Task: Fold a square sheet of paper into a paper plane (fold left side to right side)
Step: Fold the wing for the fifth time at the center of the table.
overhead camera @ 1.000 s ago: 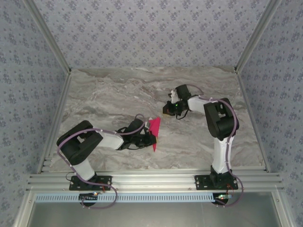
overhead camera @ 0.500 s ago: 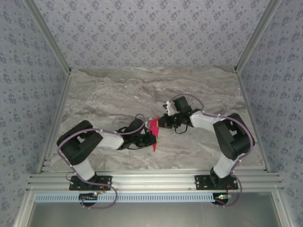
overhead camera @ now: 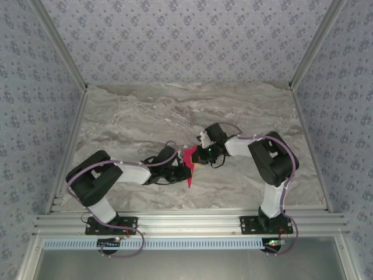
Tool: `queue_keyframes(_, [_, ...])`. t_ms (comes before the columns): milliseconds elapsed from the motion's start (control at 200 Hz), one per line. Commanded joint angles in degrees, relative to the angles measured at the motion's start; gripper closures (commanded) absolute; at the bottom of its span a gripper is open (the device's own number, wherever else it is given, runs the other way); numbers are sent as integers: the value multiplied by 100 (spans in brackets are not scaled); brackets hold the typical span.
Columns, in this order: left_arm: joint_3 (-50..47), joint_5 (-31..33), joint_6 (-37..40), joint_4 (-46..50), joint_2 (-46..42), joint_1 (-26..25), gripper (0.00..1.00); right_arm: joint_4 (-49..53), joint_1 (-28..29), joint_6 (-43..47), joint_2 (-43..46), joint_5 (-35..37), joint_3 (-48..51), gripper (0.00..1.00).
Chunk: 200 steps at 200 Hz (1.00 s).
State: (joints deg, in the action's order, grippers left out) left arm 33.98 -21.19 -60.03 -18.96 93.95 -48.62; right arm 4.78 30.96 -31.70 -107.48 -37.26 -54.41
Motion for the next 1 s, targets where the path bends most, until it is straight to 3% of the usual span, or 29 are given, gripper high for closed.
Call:
queue_keyframes(0, [91,-72,114,477,-440,-69,89,545,-5,77,-281,509,-34,100])
queue_keyframes(295, [322,-483,70,649,-724,-69,79,726,17,166,-288,623,-155,100])
queue_keyframes(994, [416,-717,63,803,60,-104,76,1081,31,311,-335,839,-271,100])
